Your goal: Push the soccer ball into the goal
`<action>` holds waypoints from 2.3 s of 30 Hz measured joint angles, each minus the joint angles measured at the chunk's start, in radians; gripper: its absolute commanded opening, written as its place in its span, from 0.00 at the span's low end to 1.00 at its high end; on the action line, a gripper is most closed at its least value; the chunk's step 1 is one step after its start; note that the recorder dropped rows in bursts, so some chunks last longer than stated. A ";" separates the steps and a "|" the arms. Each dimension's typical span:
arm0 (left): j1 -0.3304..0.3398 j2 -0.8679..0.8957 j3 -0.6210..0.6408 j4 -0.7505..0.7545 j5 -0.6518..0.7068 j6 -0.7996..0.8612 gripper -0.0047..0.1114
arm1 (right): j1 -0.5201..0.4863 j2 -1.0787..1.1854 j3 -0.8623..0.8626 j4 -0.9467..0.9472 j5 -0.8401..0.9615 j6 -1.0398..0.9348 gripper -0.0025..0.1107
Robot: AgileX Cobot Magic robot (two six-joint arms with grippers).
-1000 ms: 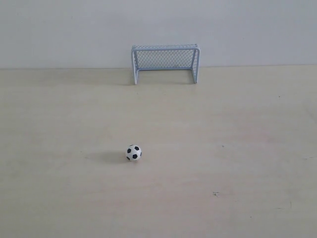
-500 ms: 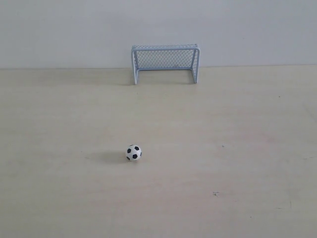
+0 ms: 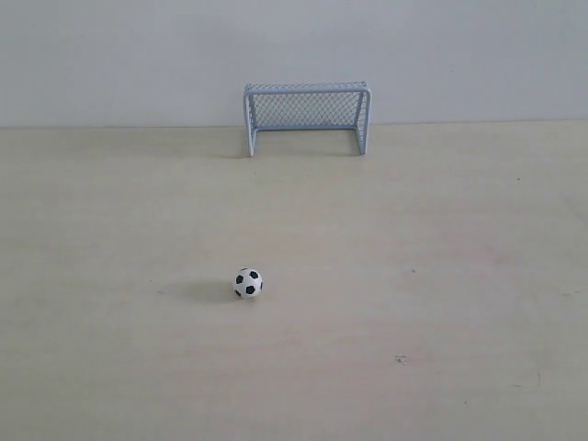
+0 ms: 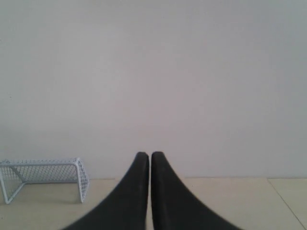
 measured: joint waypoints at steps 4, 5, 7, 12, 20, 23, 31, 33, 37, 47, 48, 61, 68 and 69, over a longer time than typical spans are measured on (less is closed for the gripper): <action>0.000 0.000 0.000 0.000 0.000 0.000 0.09 | 0.000 0.051 -0.040 0.000 0.057 -0.011 0.02; 0.000 0.000 0.000 0.000 0.000 0.000 0.09 | 0.000 0.066 -0.052 0.000 0.075 -0.018 0.02; 0.000 0.000 0.000 0.000 0.000 0.000 0.09 | 0.000 0.095 -0.073 0.009 0.107 -0.045 0.02; 0.000 0.000 0.000 0.000 0.000 0.000 0.09 | 0.000 0.158 -0.112 0.127 0.165 -0.180 0.02; 0.000 0.000 0.000 0.000 0.000 0.000 0.09 | 0.000 0.261 -0.194 0.485 0.287 -0.546 0.02; 0.000 0.000 0.000 0.000 0.000 0.000 0.09 | 0.000 0.301 -0.226 0.572 0.340 -0.640 0.02; 0.000 0.000 0.000 0.000 0.000 0.000 0.09 | 0.000 0.416 -0.298 0.689 0.473 -0.801 0.02; 0.000 0.000 0.000 0.000 0.000 0.000 0.09 | 0.000 0.432 -0.311 0.700 0.494 -0.828 0.02; 0.000 0.000 0.000 0.000 0.000 0.000 0.09 | 0.000 0.463 -0.335 0.722 0.518 -0.858 0.02; 0.000 0.000 0.000 0.000 0.000 0.000 0.09 | 0.000 0.511 -0.342 0.748 0.588 -0.916 0.02; 0.000 0.000 0.000 0.000 0.000 0.000 0.09 | 0.000 0.521 -0.344 0.748 0.604 -0.918 0.02; 0.000 0.000 0.000 0.000 0.000 0.000 0.09 | 0.171 0.678 -0.465 0.752 0.670 -0.943 0.02; 0.000 0.000 0.000 0.000 0.000 0.000 0.09 | 0.306 0.807 -0.527 0.738 0.662 -0.927 0.02; 0.000 0.000 0.000 0.000 0.000 0.000 0.09 | 0.320 0.822 -0.537 0.733 0.662 -0.922 0.02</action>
